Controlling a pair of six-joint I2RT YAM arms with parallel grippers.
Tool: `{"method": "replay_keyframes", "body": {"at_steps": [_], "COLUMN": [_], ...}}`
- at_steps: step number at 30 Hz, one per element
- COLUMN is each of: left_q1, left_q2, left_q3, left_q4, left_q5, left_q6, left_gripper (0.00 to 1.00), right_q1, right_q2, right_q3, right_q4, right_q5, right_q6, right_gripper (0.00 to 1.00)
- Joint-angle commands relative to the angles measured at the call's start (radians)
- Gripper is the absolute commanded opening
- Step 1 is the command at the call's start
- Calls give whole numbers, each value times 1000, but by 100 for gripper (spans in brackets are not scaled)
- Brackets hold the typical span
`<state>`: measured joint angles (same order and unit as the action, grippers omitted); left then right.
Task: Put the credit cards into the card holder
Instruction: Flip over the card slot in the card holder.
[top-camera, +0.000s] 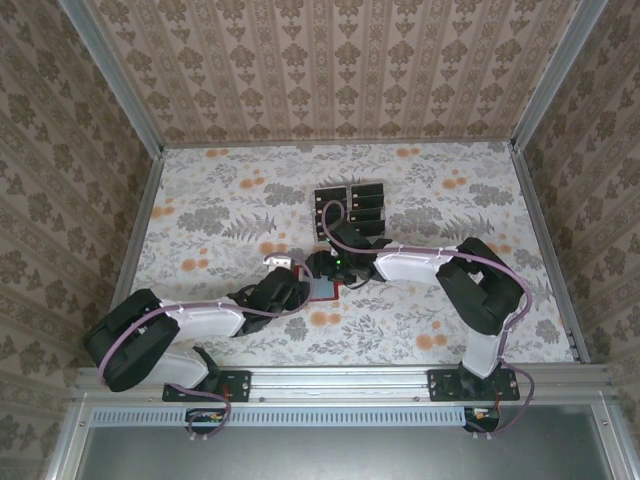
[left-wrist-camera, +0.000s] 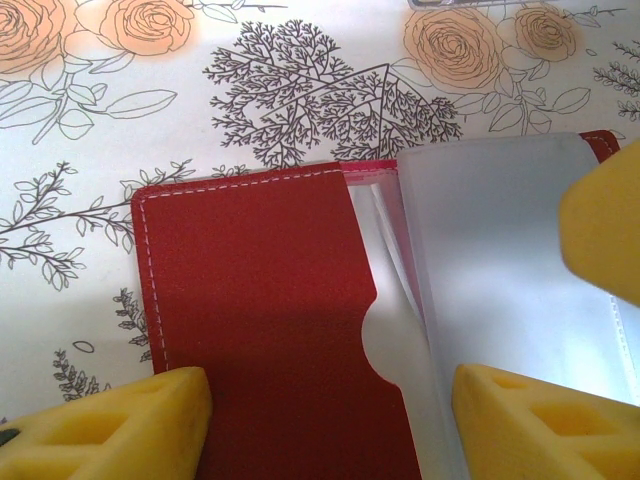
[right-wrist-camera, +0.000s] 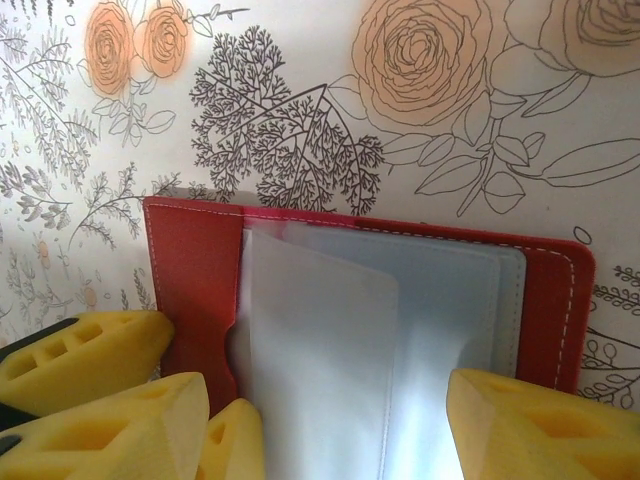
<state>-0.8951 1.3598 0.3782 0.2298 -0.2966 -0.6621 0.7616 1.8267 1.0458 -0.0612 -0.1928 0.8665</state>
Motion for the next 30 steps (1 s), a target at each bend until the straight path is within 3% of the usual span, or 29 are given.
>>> {"method": "replay_keyframes", "body": {"at_steps": [1, 12, 20, 30], "left_q1": [-4, -4, -17, 2], "left_q2": [35, -36, -363, -690], "left_q3": [-16, -16, -88, -153], "left_q4": [-66, -84, -157, -370], "left_q5": [55, 62, 30, -63], "left_q6": [-30, -14, -24, -114], "left_gripper": [68, 70, 76, 81], "right_q1": [-1, 30, 71, 126], "right_q2": [32, 37, 36, 190], "right_q3": [7, 44, 98, 240], "right_q4": [33, 38, 3, -77], "right_q5": [-28, -69, -54, -14], "right_q6": [4, 14, 30, 46], "right_gripper": [66, 66, 66, 66]}}
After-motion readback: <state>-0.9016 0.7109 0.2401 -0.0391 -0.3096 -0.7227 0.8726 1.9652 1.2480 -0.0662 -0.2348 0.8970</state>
